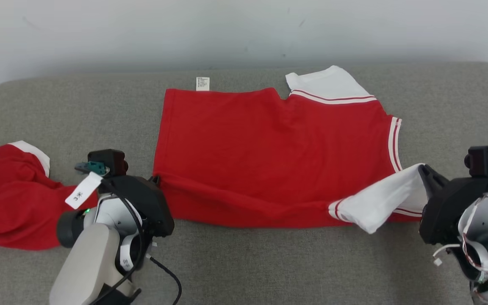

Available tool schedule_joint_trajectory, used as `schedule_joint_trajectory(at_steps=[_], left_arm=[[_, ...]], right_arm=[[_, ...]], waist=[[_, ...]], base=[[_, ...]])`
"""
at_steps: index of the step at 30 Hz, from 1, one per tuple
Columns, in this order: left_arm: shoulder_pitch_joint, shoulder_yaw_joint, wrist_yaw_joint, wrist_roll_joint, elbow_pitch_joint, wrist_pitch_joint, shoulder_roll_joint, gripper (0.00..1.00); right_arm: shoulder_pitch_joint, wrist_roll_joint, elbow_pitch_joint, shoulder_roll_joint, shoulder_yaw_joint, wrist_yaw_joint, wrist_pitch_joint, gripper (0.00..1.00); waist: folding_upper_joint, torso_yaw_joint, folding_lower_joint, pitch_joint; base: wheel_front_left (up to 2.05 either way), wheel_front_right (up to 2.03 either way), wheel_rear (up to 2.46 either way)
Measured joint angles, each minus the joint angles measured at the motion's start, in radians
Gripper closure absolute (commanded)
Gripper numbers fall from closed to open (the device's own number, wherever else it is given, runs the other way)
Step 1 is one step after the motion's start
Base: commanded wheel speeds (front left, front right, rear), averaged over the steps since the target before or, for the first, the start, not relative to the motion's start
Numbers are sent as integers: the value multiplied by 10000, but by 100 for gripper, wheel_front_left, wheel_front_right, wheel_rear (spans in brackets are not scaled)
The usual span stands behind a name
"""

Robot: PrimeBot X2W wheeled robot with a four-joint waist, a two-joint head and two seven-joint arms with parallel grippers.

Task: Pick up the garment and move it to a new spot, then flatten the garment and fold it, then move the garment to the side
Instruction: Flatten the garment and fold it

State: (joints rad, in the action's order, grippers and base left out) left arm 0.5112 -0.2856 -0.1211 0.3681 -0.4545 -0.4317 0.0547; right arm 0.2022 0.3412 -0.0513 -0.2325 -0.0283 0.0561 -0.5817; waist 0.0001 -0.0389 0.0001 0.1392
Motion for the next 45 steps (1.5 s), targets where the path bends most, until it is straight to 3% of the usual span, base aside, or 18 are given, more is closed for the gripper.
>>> schedule_joint_trajectory(at_steps=[21,45], left_arm=[[937,150,-23,-247,-1244,545,-165,100],[1651,-226,-2,-226,-2349,1390,-221,100]], right_arm=[[2801,-165,3260,65,569,-564,940,100],[4162,-529,5990,286,838,-738,2625,100]], waist=[[0,245,0,517],[0,350,-1,671]], base=[[0,0,0],[0,0,0]])
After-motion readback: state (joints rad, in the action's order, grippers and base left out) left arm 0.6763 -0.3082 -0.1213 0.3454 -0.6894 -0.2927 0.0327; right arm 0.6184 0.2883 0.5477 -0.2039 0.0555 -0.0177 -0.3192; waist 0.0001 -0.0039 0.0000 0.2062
